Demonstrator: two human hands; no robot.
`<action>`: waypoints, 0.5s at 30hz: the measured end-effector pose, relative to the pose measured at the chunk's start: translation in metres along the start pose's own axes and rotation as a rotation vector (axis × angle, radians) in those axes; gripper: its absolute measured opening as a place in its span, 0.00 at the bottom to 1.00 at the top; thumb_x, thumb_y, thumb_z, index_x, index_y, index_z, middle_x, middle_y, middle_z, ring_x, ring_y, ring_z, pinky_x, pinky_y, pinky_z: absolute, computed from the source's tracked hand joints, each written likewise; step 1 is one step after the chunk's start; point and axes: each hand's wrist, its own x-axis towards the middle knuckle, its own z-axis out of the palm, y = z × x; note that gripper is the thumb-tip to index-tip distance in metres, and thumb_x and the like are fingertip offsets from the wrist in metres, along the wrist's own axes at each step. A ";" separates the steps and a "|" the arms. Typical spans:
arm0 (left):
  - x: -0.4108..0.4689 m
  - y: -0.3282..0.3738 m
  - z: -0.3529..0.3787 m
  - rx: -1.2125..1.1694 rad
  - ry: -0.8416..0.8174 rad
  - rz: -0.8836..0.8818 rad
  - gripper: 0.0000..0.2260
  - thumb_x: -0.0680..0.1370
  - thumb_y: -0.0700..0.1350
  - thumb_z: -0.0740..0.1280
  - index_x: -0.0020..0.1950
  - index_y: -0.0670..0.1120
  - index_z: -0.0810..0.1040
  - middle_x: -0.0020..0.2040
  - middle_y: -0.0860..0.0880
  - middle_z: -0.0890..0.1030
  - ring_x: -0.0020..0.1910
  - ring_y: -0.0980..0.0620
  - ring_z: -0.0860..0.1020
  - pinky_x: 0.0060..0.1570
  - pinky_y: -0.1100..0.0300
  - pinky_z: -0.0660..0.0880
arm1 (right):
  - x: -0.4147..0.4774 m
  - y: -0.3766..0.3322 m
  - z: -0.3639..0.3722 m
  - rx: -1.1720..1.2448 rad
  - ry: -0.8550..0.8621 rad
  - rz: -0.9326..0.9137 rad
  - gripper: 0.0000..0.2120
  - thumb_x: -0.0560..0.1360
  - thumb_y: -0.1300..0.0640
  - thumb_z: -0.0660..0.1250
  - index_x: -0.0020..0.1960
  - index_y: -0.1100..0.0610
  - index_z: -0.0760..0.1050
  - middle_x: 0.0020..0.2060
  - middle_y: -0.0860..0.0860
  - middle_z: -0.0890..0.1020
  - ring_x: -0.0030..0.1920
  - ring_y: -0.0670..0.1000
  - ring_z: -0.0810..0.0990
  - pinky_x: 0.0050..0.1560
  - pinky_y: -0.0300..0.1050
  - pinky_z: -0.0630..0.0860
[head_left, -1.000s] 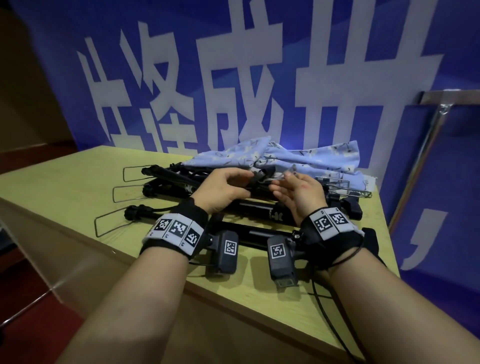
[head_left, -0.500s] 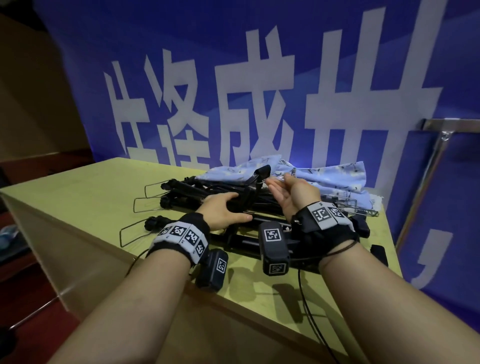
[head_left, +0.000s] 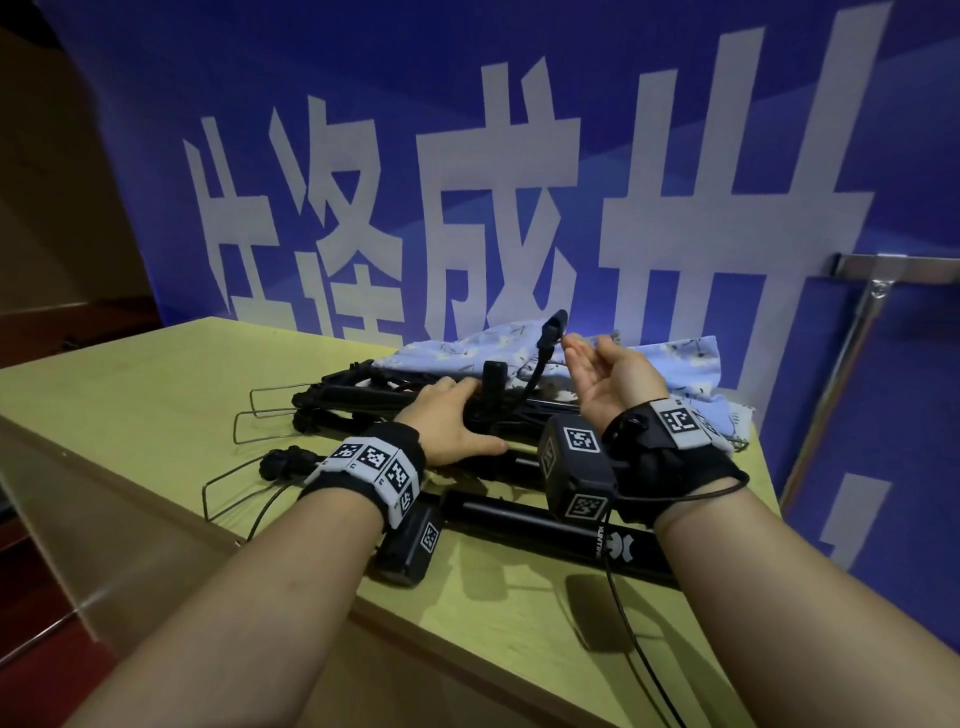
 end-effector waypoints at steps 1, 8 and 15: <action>0.001 0.001 -0.001 0.023 -0.007 -0.010 0.37 0.68 0.65 0.73 0.71 0.51 0.69 0.66 0.47 0.70 0.67 0.46 0.68 0.67 0.46 0.70 | 0.002 -0.002 -0.002 0.002 0.015 -0.006 0.09 0.82 0.63 0.54 0.47 0.65 0.70 0.35 0.60 0.81 0.47 0.53 0.83 0.41 0.38 0.79; -0.004 0.010 -0.016 -0.070 0.075 0.078 0.24 0.72 0.60 0.72 0.64 0.51 0.76 0.56 0.51 0.80 0.58 0.49 0.77 0.60 0.51 0.75 | 0.012 -0.012 -0.015 0.011 0.046 0.010 0.11 0.82 0.64 0.55 0.61 0.67 0.70 0.60 0.63 0.77 0.62 0.57 0.77 0.56 0.41 0.76; -0.013 0.026 -0.046 -0.008 0.127 0.022 0.23 0.76 0.68 0.58 0.55 0.51 0.74 0.50 0.49 0.74 0.56 0.46 0.72 0.59 0.45 0.73 | 0.003 -0.023 -0.005 -0.046 0.011 -0.026 0.11 0.81 0.64 0.58 0.63 0.64 0.71 0.42 0.61 0.80 0.61 0.58 0.77 0.45 0.44 0.81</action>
